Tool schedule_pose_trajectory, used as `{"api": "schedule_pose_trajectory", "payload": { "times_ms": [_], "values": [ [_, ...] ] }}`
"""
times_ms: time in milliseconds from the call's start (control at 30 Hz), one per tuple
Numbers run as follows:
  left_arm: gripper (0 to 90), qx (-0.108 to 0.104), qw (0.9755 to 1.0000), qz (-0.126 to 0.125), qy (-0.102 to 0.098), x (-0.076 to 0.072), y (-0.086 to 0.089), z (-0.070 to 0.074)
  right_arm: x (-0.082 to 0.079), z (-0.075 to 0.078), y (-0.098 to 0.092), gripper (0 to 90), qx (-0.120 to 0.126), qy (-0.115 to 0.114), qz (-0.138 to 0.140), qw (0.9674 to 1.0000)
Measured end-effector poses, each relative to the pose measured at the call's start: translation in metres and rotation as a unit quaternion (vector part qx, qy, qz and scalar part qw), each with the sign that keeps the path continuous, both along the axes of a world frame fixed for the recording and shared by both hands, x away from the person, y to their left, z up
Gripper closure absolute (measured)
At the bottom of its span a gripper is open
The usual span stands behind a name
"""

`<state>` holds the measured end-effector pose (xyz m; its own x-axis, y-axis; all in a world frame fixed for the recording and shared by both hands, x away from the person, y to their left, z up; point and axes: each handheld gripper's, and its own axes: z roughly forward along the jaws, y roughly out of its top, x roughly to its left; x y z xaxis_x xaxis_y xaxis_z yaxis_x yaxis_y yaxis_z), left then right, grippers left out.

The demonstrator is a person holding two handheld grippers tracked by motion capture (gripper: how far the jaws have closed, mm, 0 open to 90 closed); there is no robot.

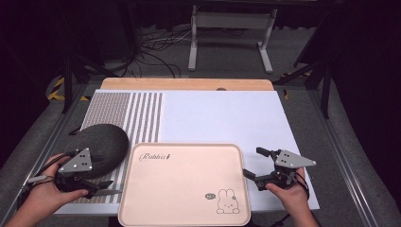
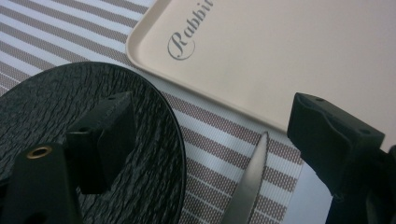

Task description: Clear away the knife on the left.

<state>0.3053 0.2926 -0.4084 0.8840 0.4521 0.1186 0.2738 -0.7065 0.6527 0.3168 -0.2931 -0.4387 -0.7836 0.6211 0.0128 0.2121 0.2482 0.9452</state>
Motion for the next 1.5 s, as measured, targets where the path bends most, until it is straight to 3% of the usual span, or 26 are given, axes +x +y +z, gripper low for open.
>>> {"api": "schedule_pose_trajectory", "payload": {
  "times_ms": [267, 367, 667, 900, 933, 967, 1033, 1167, 1300, 1400, 1433, 1500],
  "values": [
    [16.5, 0.050, 0.9986, -0.011, 0.012, -0.001, 0.003, 0.003, 0.000, -0.001, 0.001, 4.8, -0.001, 0.002, 0.003, 1.0000],
    [16.7, 0.071, 0.9971, -0.019, 0.021, 0.000, 0.004, 0.003, 0.000, -0.001, 0.001, 4.8, -0.001, 0.002, 0.004, 1.0000],
    [18.1, 0.108, 0.9924, -0.026, 0.051, 0.003, 0.013, -0.002, 0.001, -0.003, 0.005, 4.0, -0.011, 0.005, 0.016, 0.9998],
    [18.6, 0.161, 0.9835, -0.038, 0.072, 0.005, 0.015, -0.006, 0.001, -0.003, 0.004, 3.9, -0.010, 0.006, 0.015, 0.9998],
    [18.9, 0.161, 0.9835, -0.038, 0.072, 0.005, 0.015, -0.006, 0.001, -0.003, 0.004, 3.9, -0.010, 0.006, 0.016, 0.9998],
    [19.1, 0.172, 0.9813, -0.045, 0.075, 0.005, 0.016, -0.005, 0.001, -0.003, 0.004, 3.9, -0.010, 0.006, 0.016, 0.9998],
    [19.5, 0.173, 0.9806, -0.042, 0.081, 0.004, 0.016, -0.005, 0.001, -0.004, 0.005, 3.9, -0.010, 0.007, 0.017, 0.9998],
    [20.7, 0.191, 0.9763, -0.050, 0.089, 0.004, 0.018, -0.005, 0.002, -0.004, 0.005, 3.8, -0.011, 0.008, 0.018, 0.9998],
    [22.4, 0.228, 0.9664, -0.063, 0.100, 0.005, 0.019, -0.009, 0.001, -0.004, 0.005, 3.6, -0.011, 0.007, 0.020, 0.9997],
    [24.3, 0.234, 0.9643, -0.066, 0.104, 0.006, 0.021, -0.011, 0.001, -0.004, 0.004, 3.5, -0.010, 0.006, 0.021, 0.9997],
    [25.1, 0.241, 0.9614, -0.074, 0.111, 0.006, 0.023, -0.013, 0.001, -0.004, 0.004, 3.5, -0.009, 0.006, 0.022, 0.9997],
    [26.9, 0.245, 0.9595, -0.079, 0.114, 0.006, 0.024, -0.014, 0.001, -0.004, 0.005, 3.5, -0.009, 0.006, 0.023, 0.9997]
  ]
}}
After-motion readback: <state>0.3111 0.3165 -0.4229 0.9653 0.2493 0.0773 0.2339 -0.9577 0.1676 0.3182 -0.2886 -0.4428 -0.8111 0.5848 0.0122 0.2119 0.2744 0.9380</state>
